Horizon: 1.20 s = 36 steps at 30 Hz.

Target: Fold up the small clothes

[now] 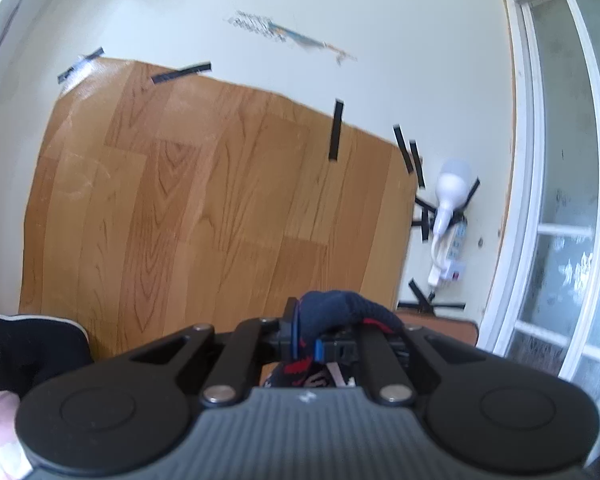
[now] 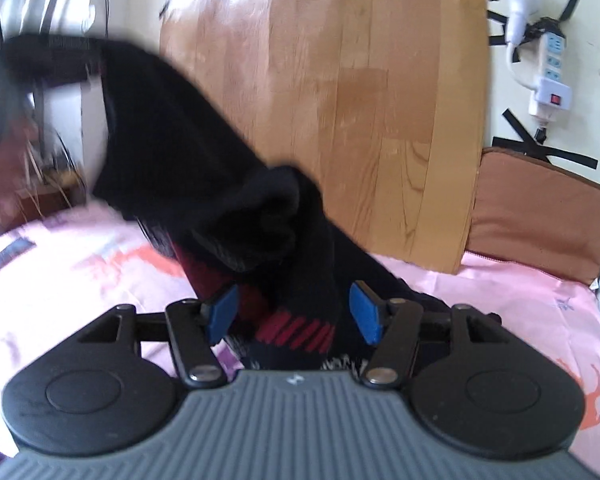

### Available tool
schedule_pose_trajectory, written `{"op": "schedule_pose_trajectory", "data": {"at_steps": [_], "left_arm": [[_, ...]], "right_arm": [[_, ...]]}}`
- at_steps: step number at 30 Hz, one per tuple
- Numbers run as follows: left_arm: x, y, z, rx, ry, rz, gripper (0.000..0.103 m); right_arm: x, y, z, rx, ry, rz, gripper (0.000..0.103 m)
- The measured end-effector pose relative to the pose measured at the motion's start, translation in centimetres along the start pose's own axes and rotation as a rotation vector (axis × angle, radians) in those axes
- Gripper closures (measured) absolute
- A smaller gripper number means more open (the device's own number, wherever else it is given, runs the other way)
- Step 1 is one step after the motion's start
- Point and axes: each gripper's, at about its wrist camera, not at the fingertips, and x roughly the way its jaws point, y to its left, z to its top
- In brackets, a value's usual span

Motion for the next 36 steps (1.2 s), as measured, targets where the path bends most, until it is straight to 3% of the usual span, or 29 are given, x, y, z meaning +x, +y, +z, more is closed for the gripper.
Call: {"op": "schedule_pose_trajectory", "data": {"at_steps": [1,2,4,8,10,12,15,18,21,25,28,32,36], "left_arm": [[-0.5,0.3,0.6,-0.013,-0.012,-0.001,0.097],[-1.1,0.7,1.2,-0.024,-0.020,-0.003,0.097],[-2.5,1.6,2.7,-0.048,-0.050,0.001,0.097],[-5.6,2.6,4.8,-0.059,-0.124,0.038,0.097],[-5.3,2.4,4.5,-0.043,-0.091,0.068,0.097],[-3.7,2.2,3.3,-0.021,-0.011,0.089,0.097],[0.6,2.3,-0.3,-0.004,0.178,0.110,0.097],[4.9,2.6,-4.8,0.015,0.366,0.129,0.097],[6.6,2.7,-8.0,0.049,0.456,0.158,0.097],[6.4,3.2,-8.1,0.036,0.443,0.158,0.097],[5.6,3.5,-7.9,0.031,0.425,0.159,0.097],[5.4,3.5,-7.5,0.031,0.414,0.161,0.097],[5.0,3.2,-6.9,0.028,0.395,0.151,0.097]], "right_arm": [[1.4,-0.4,-0.9,0.022,0.060,0.011,0.057],[2.4,-1.0,-1.5,0.063,0.109,0.045,0.092],[1.9,-2.6,-1.6,0.157,0.110,0.073,0.092],[-7.5,-6.4,2.6,0.240,-0.199,0.052,0.092],[-11.4,-7.3,3.7,0.233,-0.313,-0.019,0.092],[-13.1,-7.6,4.0,0.181,-0.344,-0.133,0.092],[-10.9,-9.0,2.6,0.199,-0.227,-0.190,0.087],[-5.7,-9.5,-1.3,0.152,0.008,-0.297,0.083],[-4.8,-8.2,-4.5,0.116,0.069,-0.246,0.080],[-6.2,-4.2,-6.3,-0.130,0.017,-0.226,0.053],[-5.6,-2.5,-6.9,-0.288,0.030,-0.232,0.050],[-3.9,-1.9,-7.2,-0.461,0.059,-0.342,0.046],[-3.0,-2.9,-6.6,-0.486,0.057,-0.370,0.043]]}}
